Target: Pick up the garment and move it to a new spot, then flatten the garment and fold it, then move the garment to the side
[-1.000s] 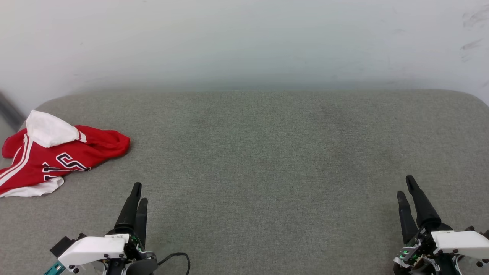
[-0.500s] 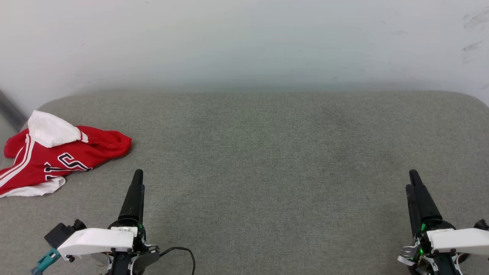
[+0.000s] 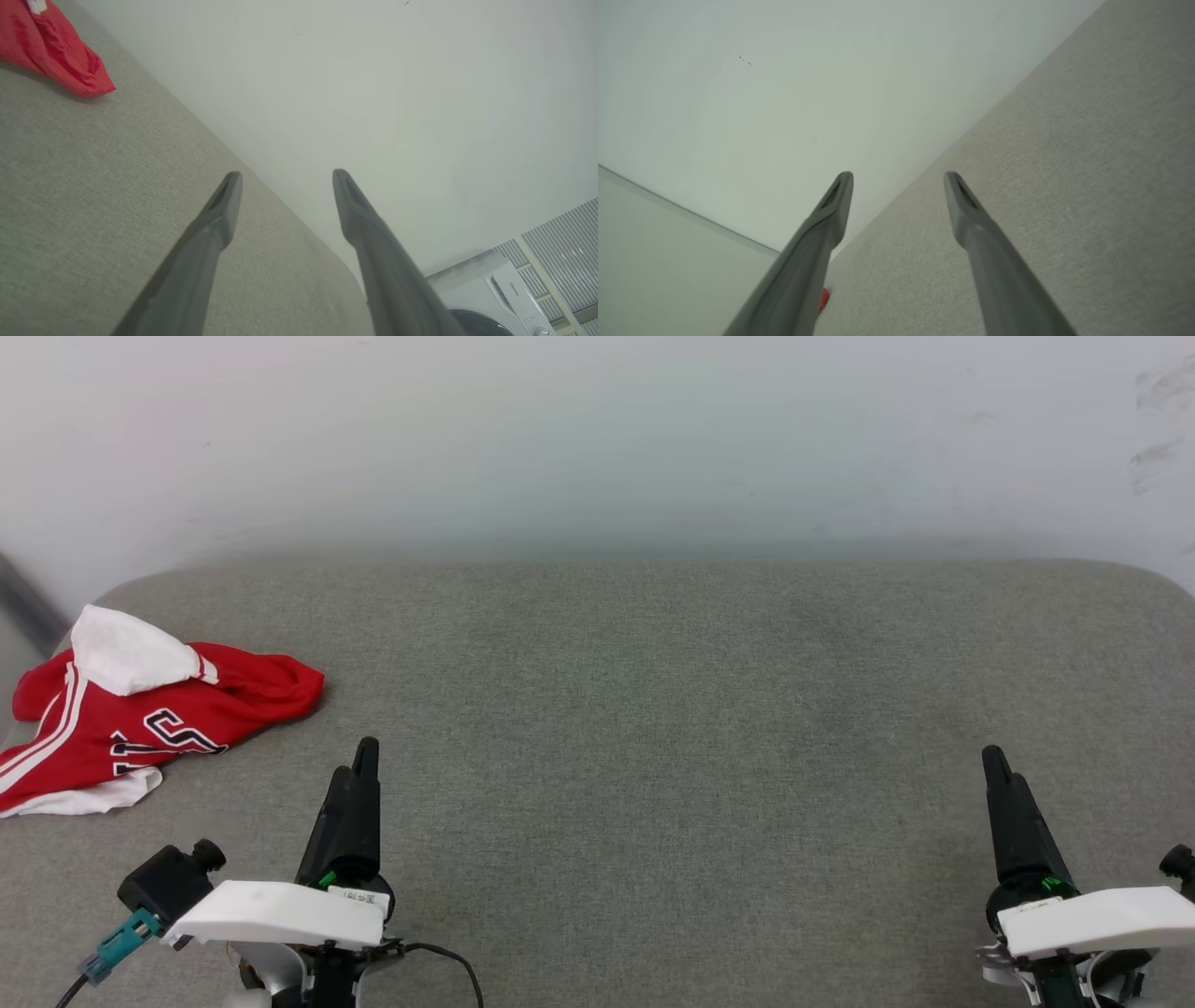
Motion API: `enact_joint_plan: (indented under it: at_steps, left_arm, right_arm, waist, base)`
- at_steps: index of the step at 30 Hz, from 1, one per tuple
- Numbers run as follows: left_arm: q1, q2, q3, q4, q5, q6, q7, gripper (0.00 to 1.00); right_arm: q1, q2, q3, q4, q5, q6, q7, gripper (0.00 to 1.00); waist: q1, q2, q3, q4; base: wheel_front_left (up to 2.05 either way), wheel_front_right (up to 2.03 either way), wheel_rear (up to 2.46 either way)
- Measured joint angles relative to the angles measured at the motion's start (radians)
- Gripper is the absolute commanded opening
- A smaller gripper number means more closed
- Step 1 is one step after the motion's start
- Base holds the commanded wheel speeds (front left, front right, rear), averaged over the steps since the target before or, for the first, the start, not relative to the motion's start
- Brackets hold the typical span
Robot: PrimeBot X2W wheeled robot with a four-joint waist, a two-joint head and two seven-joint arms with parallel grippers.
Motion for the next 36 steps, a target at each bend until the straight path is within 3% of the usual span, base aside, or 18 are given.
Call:
enact_joint_plan:
  at_steps: [14, 36]
  left_arm:
    - [0.005, 0.005, -0.025, -0.006, 0.312, 0.0, -0.046, 1.0]
    - [0.016, 0.049, -0.085, 0.035, 0.631, 0.034, -0.107, 1.0]
  right_arm:
    - [0.007, 0.003, 0.01, -0.032, -0.316, 0.0, 0.011, 1.0]
    - [0.014, 0.004, 0.015, -0.066, -0.609, 0.0, 0.038, 1.0]
  waist:
    - [0.0, 0.0, -0.002, -0.001]
    - [0.0, 0.0, -0.007, 0.003]
  base:
    - [0.0, 0.0, 0.0]
    - [0.0, 0.0, 0.0]
